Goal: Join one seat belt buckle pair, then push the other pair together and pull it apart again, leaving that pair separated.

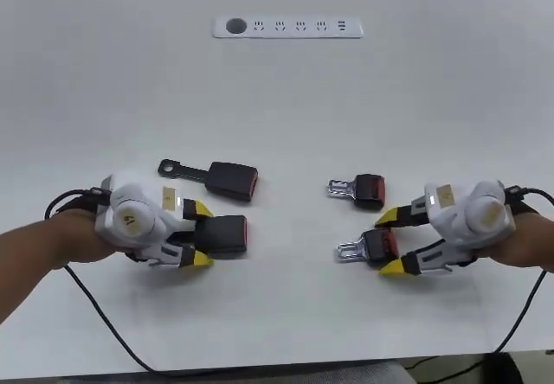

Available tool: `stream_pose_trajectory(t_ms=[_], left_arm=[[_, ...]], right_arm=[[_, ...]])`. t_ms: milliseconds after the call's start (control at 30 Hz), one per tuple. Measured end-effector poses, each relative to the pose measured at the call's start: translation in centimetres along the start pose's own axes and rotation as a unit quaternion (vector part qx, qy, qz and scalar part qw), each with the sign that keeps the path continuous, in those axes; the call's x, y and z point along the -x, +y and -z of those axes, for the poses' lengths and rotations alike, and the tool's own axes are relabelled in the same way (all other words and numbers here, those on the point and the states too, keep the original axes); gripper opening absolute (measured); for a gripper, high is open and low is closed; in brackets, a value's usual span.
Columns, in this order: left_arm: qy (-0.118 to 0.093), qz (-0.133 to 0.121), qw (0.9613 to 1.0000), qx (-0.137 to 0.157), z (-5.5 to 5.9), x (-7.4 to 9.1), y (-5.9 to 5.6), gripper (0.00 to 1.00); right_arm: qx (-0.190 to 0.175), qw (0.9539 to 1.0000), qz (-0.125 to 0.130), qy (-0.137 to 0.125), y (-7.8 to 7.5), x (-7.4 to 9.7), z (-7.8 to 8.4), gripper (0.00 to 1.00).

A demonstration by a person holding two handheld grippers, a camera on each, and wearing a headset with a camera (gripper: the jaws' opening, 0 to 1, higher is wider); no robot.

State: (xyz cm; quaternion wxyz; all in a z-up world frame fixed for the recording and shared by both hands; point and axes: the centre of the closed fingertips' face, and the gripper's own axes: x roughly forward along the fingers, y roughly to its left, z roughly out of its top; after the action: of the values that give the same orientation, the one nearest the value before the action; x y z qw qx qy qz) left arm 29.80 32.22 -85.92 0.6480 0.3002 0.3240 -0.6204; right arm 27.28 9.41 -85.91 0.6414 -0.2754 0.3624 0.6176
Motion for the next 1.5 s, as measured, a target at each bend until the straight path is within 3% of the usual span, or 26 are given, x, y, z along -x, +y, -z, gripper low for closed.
stream_pose_trajectory(t_ms=[100, 167, 367, 533, 933, 1267, 1500], left_arm=[[0.006, 0.003, 0.9999, -0.009, 0.0, 0.1, 0.0, 0.33], [0.013, 0.016, 0.9991, -0.038, -0.1, 0.3, -0.5, 0.33], [0.026, 0.027, 0.9978, -0.054, 0.0, 0.3, -0.7, 0.33], [0.034, 0.033, 0.9967, -0.066, 0.1, 0.3, -0.7, 0.33], [0.042, 0.030, 0.9974, -0.050, 0.2, 0.2, -0.6, 0.33], [0.048, 0.028, 0.9976, -0.042, 0.4, 0.1, -0.6, 0.33], [0.051, 0.027, 0.9975, -0.041, 0.4, 0.1, -0.7, 0.33]], right_arm=[[-0.010, 0.9999, 0.006, -0.008, -0.1, 0.1, -0.1, 0.39], [-0.013, 0.9997, 0.010, -0.018, -0.1, 0.1, -0.1, 0.38], [-0.034, 0.9978, 0.027, -0.050, 0.1, 0.1, -0.6, 0.38], [-0.041, 0.9968, 0.034, -0.059, 0.1, 0.1, -0.7, 0.38], [-0.052, 0.9946, 0.044, -0.079, 0.0, -0.1, -0.8, 0.37], [-0.054, 0.9906, 0.053, -0.114, 0.1, -1.5, -3.0, 0.37], [-0.056, 0.9894, 0.054, -0.123, 0.1, -2.6, -4.1, 0.37]])
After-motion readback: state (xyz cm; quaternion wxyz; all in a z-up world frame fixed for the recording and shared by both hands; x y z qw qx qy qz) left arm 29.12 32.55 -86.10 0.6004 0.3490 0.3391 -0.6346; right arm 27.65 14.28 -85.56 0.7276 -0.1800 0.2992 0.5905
